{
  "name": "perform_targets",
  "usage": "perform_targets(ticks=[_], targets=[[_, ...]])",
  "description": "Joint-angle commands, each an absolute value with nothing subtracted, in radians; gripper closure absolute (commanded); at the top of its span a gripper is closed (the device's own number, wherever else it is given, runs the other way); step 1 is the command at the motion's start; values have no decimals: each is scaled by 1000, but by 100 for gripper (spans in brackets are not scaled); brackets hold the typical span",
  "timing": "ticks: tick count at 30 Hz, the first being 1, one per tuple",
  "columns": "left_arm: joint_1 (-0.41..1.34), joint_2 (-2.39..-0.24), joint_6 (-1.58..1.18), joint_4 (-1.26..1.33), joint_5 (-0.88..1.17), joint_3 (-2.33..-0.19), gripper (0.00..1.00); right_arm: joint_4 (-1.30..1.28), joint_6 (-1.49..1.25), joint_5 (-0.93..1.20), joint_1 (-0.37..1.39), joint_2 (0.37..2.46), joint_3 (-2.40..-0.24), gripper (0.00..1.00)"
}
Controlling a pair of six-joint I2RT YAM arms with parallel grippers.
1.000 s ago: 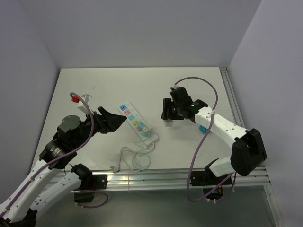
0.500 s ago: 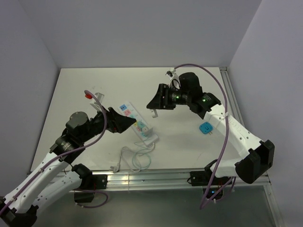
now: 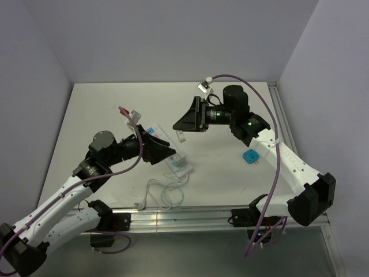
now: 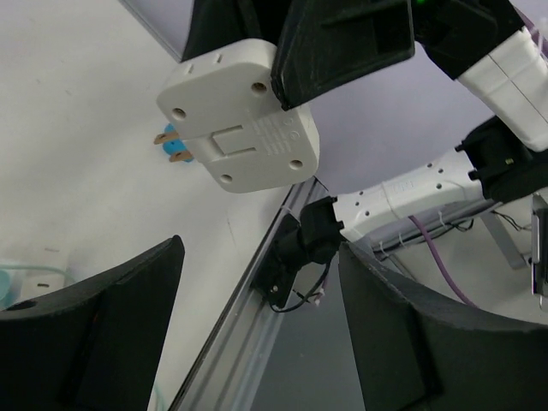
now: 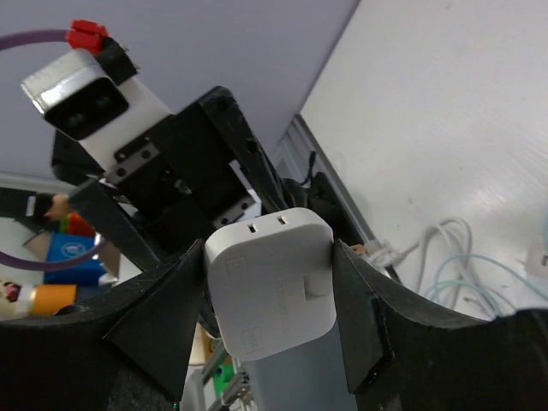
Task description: Insert the plug
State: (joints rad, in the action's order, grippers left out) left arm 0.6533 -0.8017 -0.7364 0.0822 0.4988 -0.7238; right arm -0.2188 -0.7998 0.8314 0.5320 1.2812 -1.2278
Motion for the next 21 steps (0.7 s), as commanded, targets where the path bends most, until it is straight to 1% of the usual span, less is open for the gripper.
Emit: perform_targets(ticks=[1, 4, 7, 9, 12, 16, 21], targets=[[663, -824, -698, 195, 610, -733, 23, -74, -896, 908, 526, 1244, -1230, 99], [664, -833, -742, 250, 630, -718, 20, -89, -894, 904, 526, 1243, -1239, 99], [664, -856, -791, 281, 658, -721, 20, -91, -897, 888, 526, 1235, -1230, 99], [669, -861, -824, 270, 605, -735, 15, -84, -903, 882, 526, 1232, -1221, 99], [669, -862, -874, 241, 520, -750, 13, -60, -920, 873, 526, 1224, -1200, 99], [673, -836, -922, 218, 419, -752, 13, -51, -940, 827, 528, 1209, -1174, 99], [678, -821, -962, 245, 356, -733, 14, -35, -972, 753, 544, 1197, -1151, 99]])
